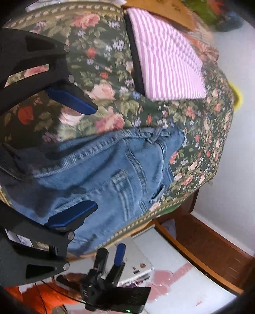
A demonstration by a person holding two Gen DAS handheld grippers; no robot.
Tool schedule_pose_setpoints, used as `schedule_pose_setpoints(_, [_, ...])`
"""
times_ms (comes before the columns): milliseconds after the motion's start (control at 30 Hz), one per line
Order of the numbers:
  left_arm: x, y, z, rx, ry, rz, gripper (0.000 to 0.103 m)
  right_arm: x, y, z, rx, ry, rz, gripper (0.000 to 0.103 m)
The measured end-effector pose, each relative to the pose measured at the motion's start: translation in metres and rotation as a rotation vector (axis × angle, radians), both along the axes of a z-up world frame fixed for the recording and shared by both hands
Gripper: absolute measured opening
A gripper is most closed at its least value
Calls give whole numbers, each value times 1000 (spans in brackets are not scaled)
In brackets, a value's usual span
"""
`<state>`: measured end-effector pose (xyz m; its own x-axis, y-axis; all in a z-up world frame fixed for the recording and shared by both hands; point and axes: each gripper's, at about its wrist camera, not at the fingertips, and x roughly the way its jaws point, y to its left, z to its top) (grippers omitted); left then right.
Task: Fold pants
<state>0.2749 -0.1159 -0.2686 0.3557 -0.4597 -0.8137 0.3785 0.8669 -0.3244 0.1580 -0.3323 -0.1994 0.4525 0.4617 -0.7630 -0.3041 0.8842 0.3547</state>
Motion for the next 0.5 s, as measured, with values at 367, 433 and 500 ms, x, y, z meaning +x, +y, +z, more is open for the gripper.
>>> schedule_pose_setpoints(367, [41, -14, -53, -125, 272, -32, 100, 39, -6, -61, 158, 235, 22, 83])
schedule_pose_setpoints(433, [48, -17, -58, -142, 284, -32, 101, 45, -6, -67, 195, 250, 30, 88])
schedule_pose_setpoints(500, [56, -21, -60, -155, 287, -40, 101, 51, -5, -75, 216, 268, 32, 94])
